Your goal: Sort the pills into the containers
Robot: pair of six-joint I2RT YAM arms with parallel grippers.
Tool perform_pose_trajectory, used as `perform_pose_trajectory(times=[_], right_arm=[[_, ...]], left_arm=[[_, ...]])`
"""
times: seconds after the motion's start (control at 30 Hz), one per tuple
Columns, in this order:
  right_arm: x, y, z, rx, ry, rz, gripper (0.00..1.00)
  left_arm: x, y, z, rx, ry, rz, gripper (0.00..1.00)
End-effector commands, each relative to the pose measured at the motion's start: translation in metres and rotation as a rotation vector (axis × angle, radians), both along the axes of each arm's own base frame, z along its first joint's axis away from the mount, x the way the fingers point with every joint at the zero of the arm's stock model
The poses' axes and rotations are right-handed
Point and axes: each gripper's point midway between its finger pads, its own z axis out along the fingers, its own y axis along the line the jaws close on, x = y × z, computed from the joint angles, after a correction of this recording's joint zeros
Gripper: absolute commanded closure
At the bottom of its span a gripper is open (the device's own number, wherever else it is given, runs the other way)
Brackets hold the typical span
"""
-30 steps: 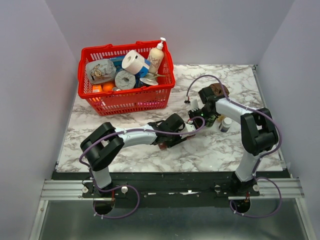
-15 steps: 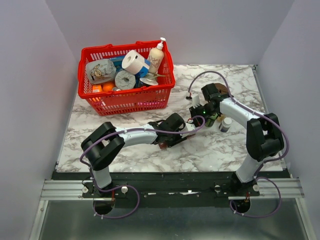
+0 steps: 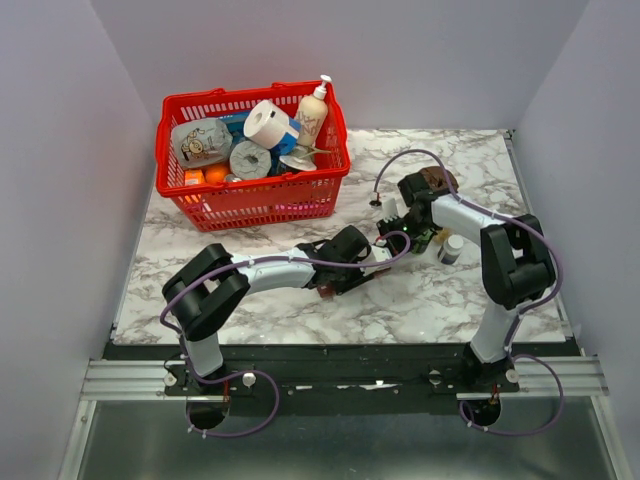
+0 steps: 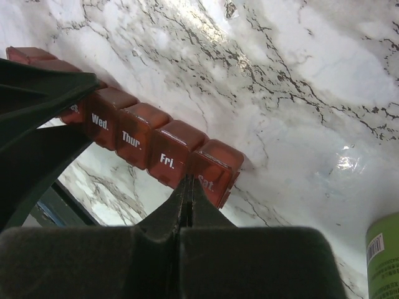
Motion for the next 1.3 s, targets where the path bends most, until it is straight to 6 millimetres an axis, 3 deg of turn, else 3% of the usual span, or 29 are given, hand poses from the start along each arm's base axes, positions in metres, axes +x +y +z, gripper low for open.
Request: perform_pose_trajectory(times=[0.0, 0.27, 0.37, 0.57, 0.83, 1.1, 1.2, 1.27], right_arm=[[-0.004, -0.015, -0.023, -0.097, 0.039, -0.008, 0.99], [-0.001, 0.01, 0.04, 0.105, -0.093, 0.084, 0.99], [-0.004, 0.013, 0.048, 0.134, -0.111, 0.102, 0.99], [-0.001, 0.01, 0.057, 0.141, -0.15, 0.106, 0.99], [-0.008, 0.001, 0.03, 0.074, -0.065, 0.095, 0.99], [-0.01, -0.023, -0.026, -0.121, 0.06, 0.031, 0.99], [-0.005, -0.027, -0.031, -0.154, 0.053, 0.022, 0.99], [-0.006, -0.019, -0.022, -0.098, 0.055, 0.033, 1.0]], left_arm=[[-0.014, 0.015, -0.023, 0.072, 0.087, 0.009, 0.64], [-0.014, 0.016, -0.023, 0.073, 0.082, 0.012, 0.61], [-0.012, 0.017, -0.022, 0.073, 0.072, 0.017, 0.58], [-0.007, 0.017, -0.013, 0.05, 0.042, 0.049, 0.41], [-0.008, 0.018, -0.015, 0.063, 0.051, 0.045, 0.4], [-0.009, 0.016, -0.018, 0.056, 0.063, 0.041, 0.41], [-0.009, 0.015, -0.017, 0.053, 0.063, 0.042, 0.41], [-0.01, 0.016, -0.017, 0.052, 0.064, 0.043, 0.41]])
